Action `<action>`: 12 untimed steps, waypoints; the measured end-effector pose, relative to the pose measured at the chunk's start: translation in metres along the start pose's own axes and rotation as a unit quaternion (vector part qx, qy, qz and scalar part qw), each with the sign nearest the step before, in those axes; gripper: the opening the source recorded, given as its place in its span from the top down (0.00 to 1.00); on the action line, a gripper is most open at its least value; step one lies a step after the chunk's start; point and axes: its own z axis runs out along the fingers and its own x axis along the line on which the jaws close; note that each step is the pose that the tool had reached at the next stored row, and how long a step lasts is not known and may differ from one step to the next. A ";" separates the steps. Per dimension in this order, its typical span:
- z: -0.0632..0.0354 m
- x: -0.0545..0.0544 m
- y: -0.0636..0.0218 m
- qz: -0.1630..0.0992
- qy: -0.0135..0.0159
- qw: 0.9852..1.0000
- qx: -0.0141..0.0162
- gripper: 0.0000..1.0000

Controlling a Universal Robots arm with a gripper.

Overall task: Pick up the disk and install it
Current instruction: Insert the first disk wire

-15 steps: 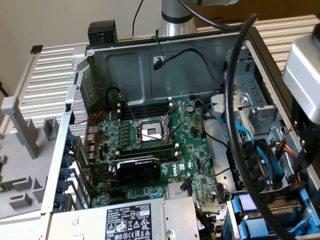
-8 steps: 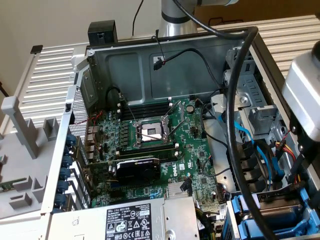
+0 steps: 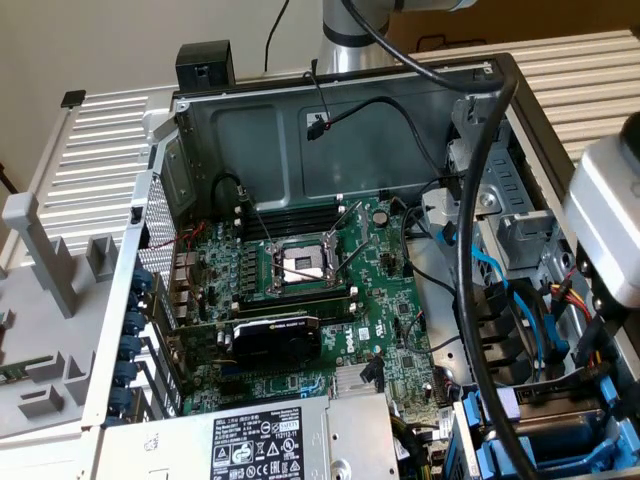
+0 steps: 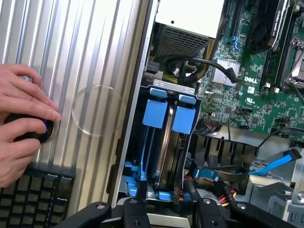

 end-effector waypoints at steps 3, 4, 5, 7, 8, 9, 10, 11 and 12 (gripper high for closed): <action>0.0033 0.001 -0.0001 -0.001 -0.002 1.000 -0.004 0.57; 0.0032 0.001 0.0000 -0.001 -0.002 1.000 -0.005 0.57; 0.0033 0.001 0.0002 -0.001 -0.002 1.000 -0.005 0.57; 0.0038 0.002 0.0002 -0.003 -0.005 1.000 -0.007 0.57; 0.0042 0.003 0.0002 -0.004 -0.007 1.000 -0.008 0.57; 0.0048 0.003 0.0002 -0.005 -0.009 1.000 -0.010 0.57; 0.0052 0.003 0.0002 -0.006 -0.012 1.000 -0.011 0.57; 0.0054 0.004 0.0001 -0.006 -0.015 1.000 -0.013 0.57; 0.0057 0.004 -0.0001 -0.007 -0.018 1.000 -0.013 0.57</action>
